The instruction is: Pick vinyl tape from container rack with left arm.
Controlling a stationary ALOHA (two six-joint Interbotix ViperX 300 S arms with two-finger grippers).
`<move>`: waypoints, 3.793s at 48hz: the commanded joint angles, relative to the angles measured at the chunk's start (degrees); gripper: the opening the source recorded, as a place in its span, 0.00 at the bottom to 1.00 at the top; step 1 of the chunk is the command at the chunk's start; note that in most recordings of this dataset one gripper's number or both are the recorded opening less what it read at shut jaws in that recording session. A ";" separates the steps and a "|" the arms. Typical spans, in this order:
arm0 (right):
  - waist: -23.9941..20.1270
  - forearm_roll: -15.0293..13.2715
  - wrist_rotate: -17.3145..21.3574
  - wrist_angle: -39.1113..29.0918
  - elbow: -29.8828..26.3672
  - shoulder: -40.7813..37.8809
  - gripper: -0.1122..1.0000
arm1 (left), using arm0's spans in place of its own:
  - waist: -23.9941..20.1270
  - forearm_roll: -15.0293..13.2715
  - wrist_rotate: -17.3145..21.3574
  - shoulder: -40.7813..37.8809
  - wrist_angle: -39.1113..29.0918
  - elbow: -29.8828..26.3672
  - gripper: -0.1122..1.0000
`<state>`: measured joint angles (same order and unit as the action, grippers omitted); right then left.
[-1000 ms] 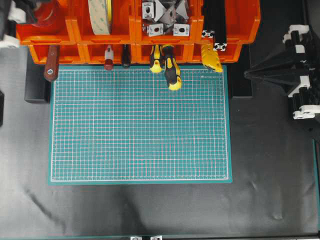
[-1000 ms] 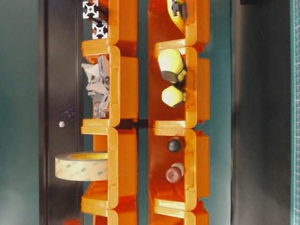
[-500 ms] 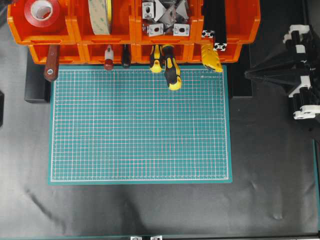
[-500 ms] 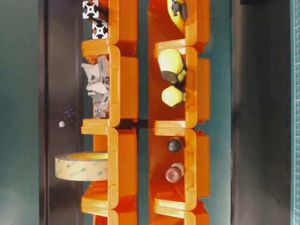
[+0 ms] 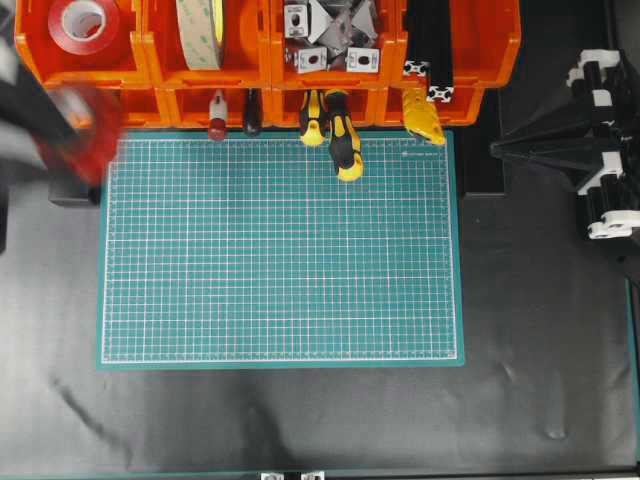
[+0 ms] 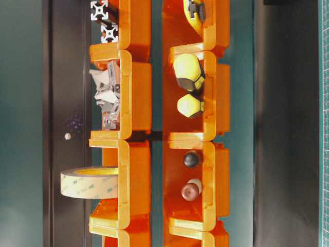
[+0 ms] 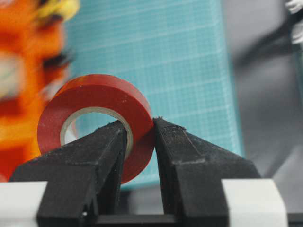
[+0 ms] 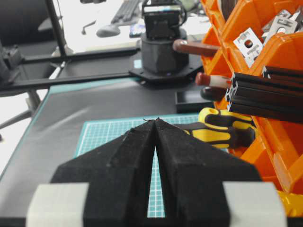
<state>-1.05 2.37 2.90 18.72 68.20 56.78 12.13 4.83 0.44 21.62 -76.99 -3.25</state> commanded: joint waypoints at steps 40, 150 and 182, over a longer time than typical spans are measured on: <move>-0.53 -0.18 0.70 0.79 -1.05 -0.18 0.11 | 4.57 0.00 2.90 -25.14 24.35 13.62 0.27; -1.32 -0.18 0.62 0.26 -1.49 1.41 0.11 | 4.31 0.00 2.64 17.67 37.18 36.12 0.85; -1.85 -0.09 0.62 0.26 -1.32 1.93 0.11 | 3.16 -0.09 -2.55 42.10 47.64 50.10 0.85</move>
<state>-2.81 2.29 3.52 18.72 68.20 58.97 15.91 4.75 -2.02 63.72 -29.97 47.20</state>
